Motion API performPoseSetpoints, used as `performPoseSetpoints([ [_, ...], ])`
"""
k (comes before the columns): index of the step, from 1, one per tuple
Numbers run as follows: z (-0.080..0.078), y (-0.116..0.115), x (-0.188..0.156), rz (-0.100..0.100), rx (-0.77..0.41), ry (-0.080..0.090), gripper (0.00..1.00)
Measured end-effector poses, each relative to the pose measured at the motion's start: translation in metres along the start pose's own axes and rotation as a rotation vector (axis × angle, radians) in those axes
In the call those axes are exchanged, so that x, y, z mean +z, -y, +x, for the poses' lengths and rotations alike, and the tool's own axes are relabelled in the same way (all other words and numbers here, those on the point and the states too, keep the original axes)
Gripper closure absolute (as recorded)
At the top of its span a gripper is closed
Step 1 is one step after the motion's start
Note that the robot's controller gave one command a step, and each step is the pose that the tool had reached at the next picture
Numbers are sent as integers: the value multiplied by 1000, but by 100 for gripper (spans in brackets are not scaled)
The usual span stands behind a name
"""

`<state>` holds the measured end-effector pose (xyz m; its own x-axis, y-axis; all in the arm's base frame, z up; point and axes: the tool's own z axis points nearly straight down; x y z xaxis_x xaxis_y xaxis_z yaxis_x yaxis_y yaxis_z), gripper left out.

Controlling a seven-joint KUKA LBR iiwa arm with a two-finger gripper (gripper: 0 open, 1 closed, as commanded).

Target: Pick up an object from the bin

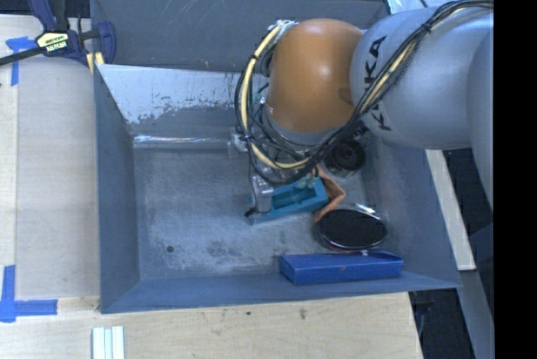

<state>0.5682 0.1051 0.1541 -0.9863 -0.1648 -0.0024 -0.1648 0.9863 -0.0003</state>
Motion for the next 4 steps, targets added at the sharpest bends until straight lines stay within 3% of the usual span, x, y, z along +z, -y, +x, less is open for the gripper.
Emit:
performPoseSetpoints([
  [1,21,36,15,0,236,0,0],
  [2,26,77,30,0,377,-2,0],
  [3,-20,87,73,-5,326,2,100],
  [4,-20,87,73,-5,326,2,100],
])
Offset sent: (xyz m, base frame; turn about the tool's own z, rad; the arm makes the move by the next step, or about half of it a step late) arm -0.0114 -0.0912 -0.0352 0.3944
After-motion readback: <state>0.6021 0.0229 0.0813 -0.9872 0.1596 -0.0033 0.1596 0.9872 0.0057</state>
